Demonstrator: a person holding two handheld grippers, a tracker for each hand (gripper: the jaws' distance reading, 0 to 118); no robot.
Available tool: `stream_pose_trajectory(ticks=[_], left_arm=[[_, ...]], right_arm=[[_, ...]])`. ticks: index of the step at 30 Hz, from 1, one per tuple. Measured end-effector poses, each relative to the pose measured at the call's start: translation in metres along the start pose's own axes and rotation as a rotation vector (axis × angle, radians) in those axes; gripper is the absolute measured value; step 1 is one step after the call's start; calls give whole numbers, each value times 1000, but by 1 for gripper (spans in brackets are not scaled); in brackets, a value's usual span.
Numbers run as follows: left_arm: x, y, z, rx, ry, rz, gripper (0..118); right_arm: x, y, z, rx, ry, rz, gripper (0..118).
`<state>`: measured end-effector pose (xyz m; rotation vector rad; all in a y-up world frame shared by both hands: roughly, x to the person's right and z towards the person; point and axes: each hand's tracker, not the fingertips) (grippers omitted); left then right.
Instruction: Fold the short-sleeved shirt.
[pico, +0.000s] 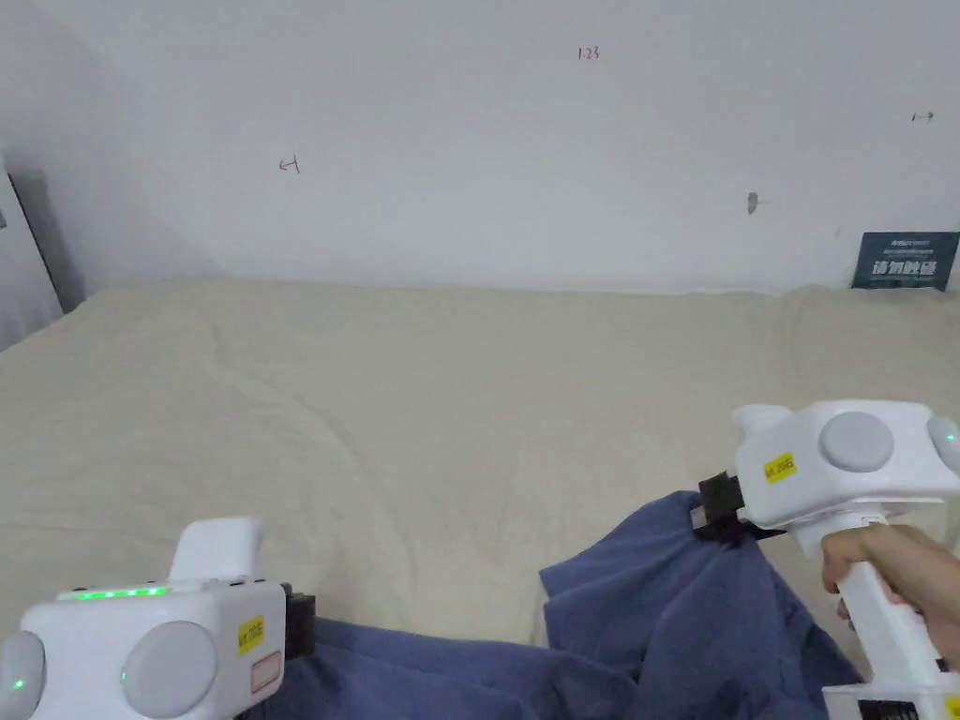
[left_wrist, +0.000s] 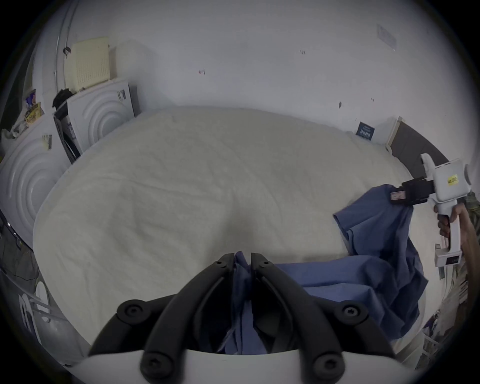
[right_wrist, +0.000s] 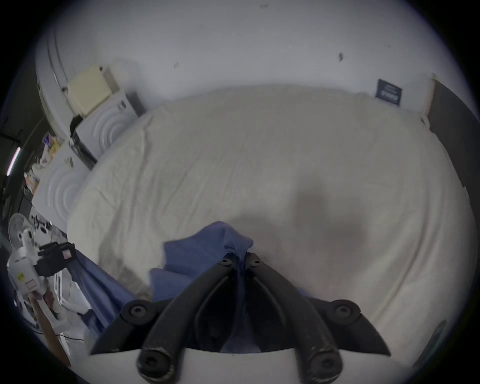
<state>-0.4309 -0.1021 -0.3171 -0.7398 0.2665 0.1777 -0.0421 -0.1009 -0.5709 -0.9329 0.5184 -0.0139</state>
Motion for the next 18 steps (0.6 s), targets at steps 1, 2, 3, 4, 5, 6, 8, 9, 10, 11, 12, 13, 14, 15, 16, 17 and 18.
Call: stream_pose_trajectory(ticks=[1,2,3,4,5,6,8,9,10,11,12,13,14,15,16,17,18], left_arm=[[-1,6,8,14,9,4,13],[-2,13,15,35,13,-2,13],[-3,20,23,61,21,2,13],[-4,29,31,81,36,7,13],[-4,37,38,106,41,-3,13],[-4,46,47,135,52,-1,13],[-3,68,60,178,62,-21,12],[-2,77,68,208,77,-19,12],[-1,88,77,231,74,-33,12],[1,98,86,253,75,-31,12],[2,109,95,273,74,-30,12],[4,119,102,286,64,-42,12],[6,128,110,326,56,-40,12],[9,136,116,330,62,-56,12],[13,145,122,335,63,-70,12],[16,153,126,348,58,-73,12],[19,163,131,357,54,-76,12]], right_arm=[[-1,1,14,39,-2,-5,4],[2,3,45,78,-8,-15,4],[7,7,64,108,-12,-27,4],[12,11,86,150,-5,-39,4],[9,10,112,183,2,-57,4],[12,12,134,213,20,-66,4],[16,15,178,277,-2,-76,4],[22,20,192,306,-20,-74,4],[25,22,211,340,-38,-70,4],[28,24,227,360,-36,-69,4],[30,25,244,387,-42,-81,4],[37,31,256,400,-36,-95,4],[40,34,271,421,-40,-104,4],[40,36,281,445,-38,-102,4],[40,39,294,459,-40,-103,4],[38,40,302,471,-41,-102,4],[37,44,310,483,-45,-96,4]])
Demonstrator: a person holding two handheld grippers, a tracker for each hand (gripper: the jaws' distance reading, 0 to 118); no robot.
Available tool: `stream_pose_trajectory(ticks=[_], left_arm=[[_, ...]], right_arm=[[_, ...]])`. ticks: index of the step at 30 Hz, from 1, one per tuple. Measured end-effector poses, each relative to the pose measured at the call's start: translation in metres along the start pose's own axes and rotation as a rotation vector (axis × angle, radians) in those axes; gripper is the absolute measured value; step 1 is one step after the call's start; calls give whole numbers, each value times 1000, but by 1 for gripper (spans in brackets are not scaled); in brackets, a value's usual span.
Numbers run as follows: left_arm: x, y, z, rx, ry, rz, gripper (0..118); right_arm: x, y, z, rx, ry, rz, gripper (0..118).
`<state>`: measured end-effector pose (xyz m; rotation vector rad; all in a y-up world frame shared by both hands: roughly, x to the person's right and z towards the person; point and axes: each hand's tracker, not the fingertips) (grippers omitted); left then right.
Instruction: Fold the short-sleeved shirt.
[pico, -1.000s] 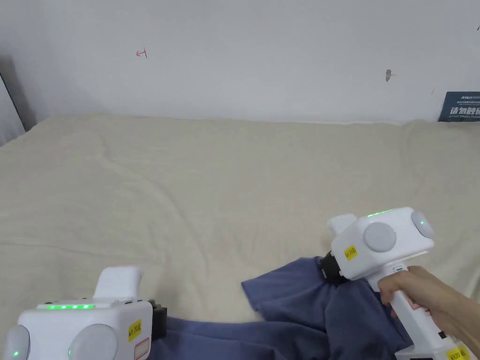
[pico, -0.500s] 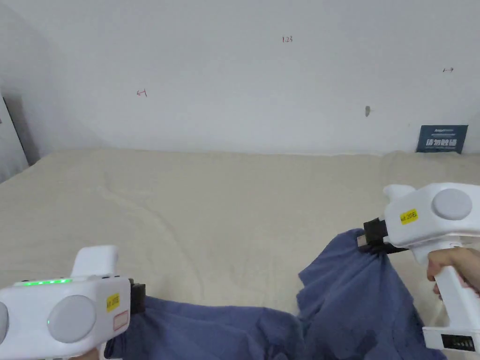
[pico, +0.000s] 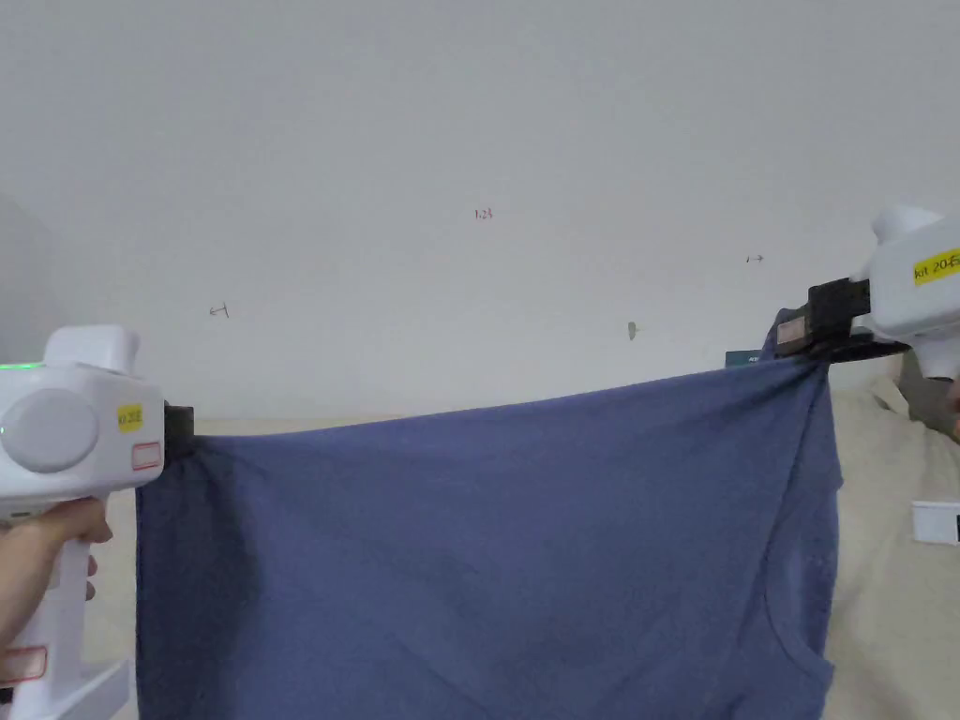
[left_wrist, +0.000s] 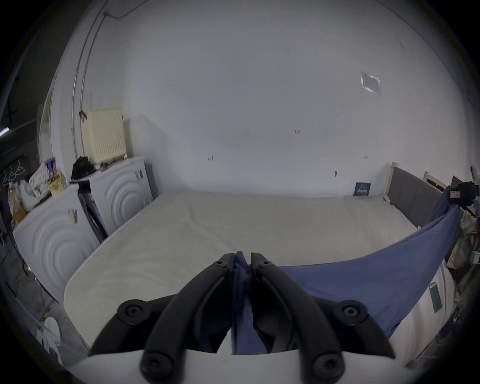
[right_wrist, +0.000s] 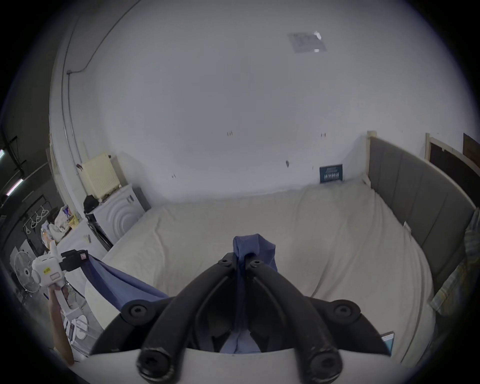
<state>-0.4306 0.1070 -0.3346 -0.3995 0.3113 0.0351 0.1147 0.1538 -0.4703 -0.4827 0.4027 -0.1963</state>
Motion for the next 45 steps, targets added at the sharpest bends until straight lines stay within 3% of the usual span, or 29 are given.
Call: stream_pose_trajectory(ticks=[8,14,27,33,36,45], left_arm=[[11,103,-4,134,-15,23,12],[21,172,-32,200,17,6,12],[45,272,-73,290,49,13,12],[46,302,-88,281,71,-11,12],[45,299,-97,296,82,-15,12],[53,202,-163,151,95,-39,12]], right_arm=[[-1,59,11,86,-49,-14,4],[6,113,-18,120,-55,-77,4],[-26,233,-33,228,-101,-81,4],[-39,261,-34,253,-124,-37,4],[-40,256,-41,240,-138,14,4],[-6,182,-125,109,-151,-76,4]])
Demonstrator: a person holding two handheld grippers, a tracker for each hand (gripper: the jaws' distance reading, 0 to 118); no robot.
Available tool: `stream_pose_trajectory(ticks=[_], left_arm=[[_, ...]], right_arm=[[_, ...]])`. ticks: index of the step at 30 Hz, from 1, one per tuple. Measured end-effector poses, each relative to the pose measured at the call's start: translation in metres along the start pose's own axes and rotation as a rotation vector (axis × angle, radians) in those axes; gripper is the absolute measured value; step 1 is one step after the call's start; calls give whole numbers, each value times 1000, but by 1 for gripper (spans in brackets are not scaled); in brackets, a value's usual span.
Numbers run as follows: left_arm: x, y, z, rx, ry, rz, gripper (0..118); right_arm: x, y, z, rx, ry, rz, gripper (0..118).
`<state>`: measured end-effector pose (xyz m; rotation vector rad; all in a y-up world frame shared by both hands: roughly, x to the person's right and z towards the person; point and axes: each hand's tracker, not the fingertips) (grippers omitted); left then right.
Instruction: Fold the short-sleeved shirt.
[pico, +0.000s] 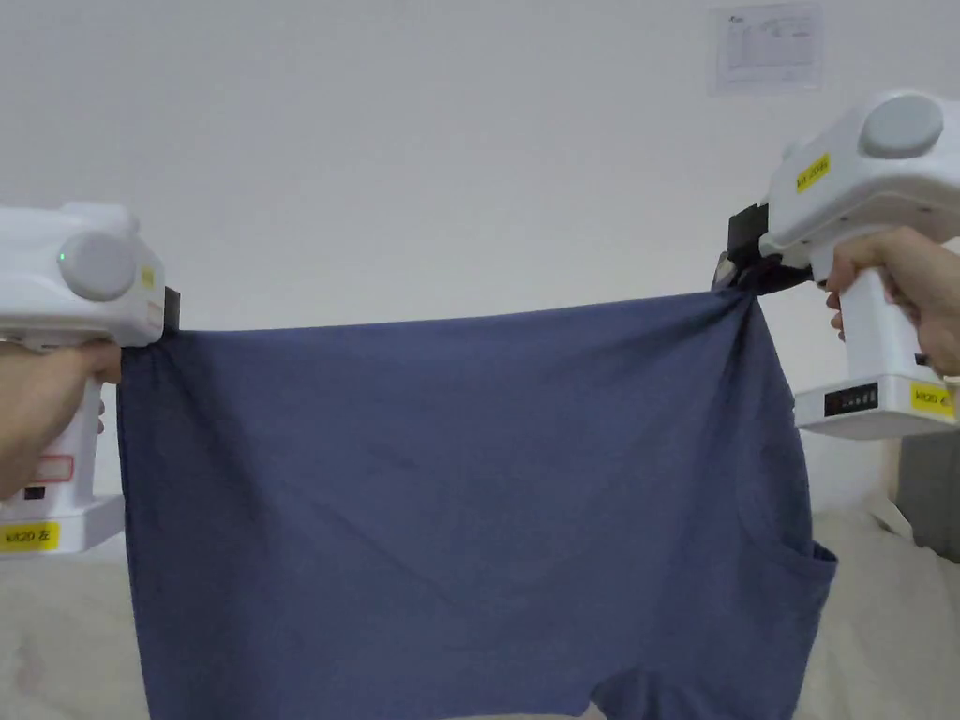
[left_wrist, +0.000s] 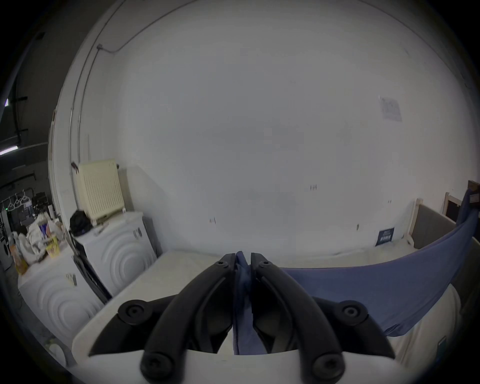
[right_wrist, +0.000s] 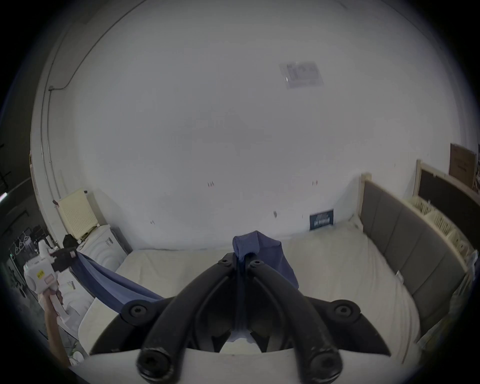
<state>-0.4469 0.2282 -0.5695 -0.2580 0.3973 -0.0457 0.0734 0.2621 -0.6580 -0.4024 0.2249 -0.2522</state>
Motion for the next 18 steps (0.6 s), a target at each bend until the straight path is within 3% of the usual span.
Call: stream_pose_trajectory(ticks=[2,7,11,16,18], left_arm=[[5,-42,-19,-60,-15,32,12],[22,-159,-76,-269,-40,43,12],[44,-241,-87,-411,-63,-61,12],[44,-311,-92,-524,-136,40,12],[43,-328,-85,-555,-147,0,12]], right_arm=[[7,-29,-25,-72,0,-25,4],[31,-127,-96,-257,-97,0,4],[53,-211,-136,-408,-167,28,4],[89,-299,-150,-527,-206,-58,4],[104,-321,-146,-552,-196,-63,4]])
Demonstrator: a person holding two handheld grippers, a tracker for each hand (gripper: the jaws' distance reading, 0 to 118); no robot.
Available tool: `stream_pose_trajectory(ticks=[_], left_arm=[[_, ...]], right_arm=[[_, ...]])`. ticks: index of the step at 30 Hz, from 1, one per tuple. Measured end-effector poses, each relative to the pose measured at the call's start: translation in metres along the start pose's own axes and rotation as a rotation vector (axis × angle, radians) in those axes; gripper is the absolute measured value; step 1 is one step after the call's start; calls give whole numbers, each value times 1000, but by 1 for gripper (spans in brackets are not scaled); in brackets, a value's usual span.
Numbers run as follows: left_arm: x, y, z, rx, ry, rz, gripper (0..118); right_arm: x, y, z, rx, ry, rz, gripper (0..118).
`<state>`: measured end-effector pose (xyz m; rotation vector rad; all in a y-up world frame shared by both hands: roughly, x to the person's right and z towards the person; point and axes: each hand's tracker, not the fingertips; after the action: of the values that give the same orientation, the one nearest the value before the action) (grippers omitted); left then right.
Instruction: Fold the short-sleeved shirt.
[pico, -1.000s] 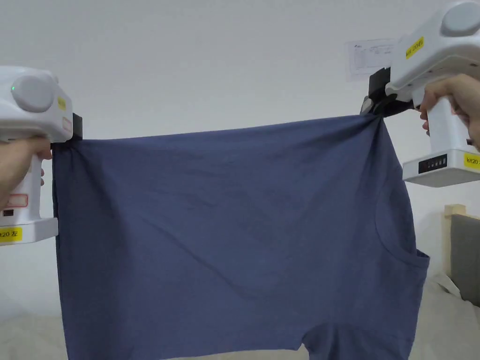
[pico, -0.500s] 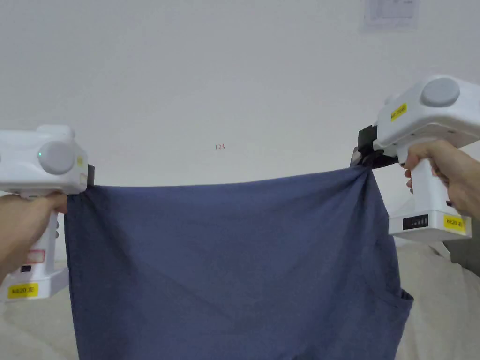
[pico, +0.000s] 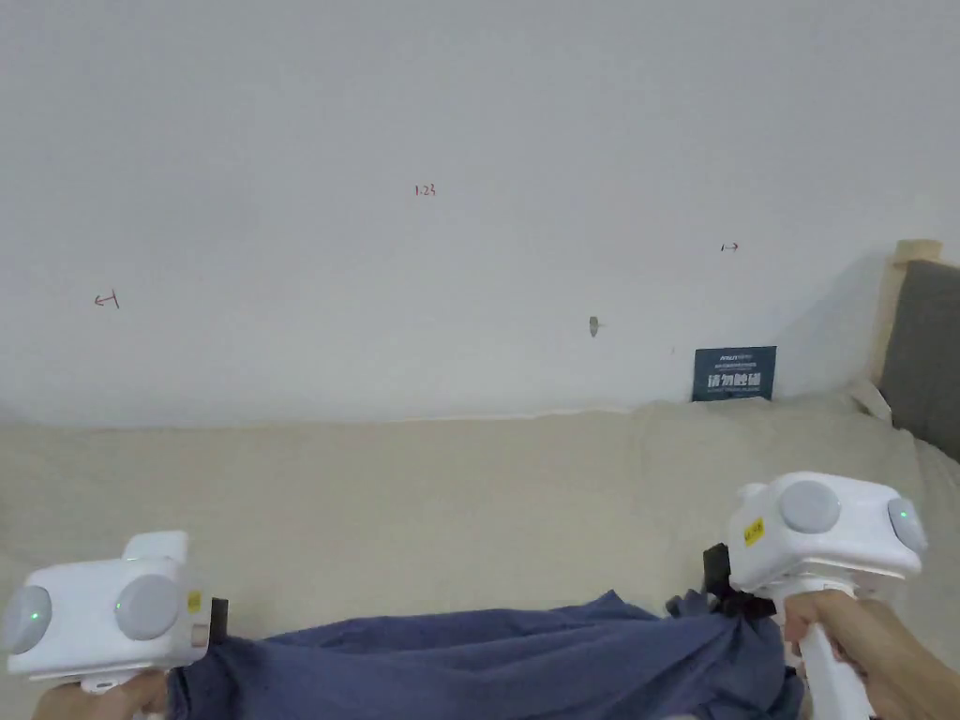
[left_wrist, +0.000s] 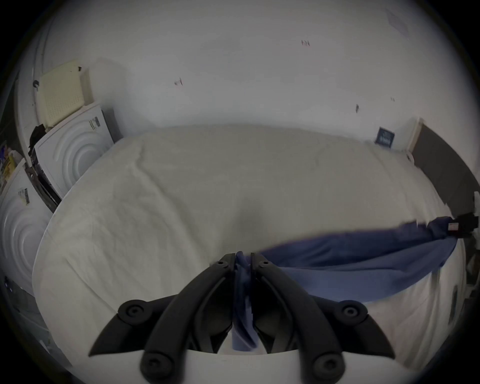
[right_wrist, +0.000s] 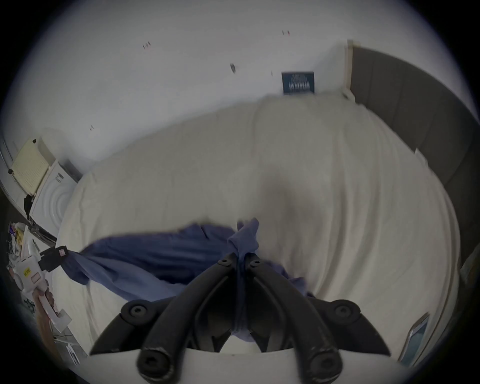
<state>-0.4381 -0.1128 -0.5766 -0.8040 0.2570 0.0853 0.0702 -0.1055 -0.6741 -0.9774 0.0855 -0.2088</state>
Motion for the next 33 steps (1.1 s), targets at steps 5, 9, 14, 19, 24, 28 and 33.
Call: stream_pose_trajectory(ticks=[5,9,14,19,24,28,33], left_arm=[[-22,-39,22,10,11,0,12],[-36,-83,73,45,-16,12,12],[-54,-148,127,51,-2,3,12],[-60,-216,186,98,16,-9,12],[-68,-274,232,104,13,5,12],[-70,-314,249,109,41,-59,12],[-68,-343,255,72,32,-75,12]], right_arm=[[32,-52,24,28,46,-39,4],[46,-97,59,42,88,-98,4],[42,-172,108,87,79,-55,4],[40,-245,150,92,28,-21,4],[54,-314,181,114,30,-46,4],[66,-357,196,117,35,-85,4],[76,-384,196,98,23,-79,4]])
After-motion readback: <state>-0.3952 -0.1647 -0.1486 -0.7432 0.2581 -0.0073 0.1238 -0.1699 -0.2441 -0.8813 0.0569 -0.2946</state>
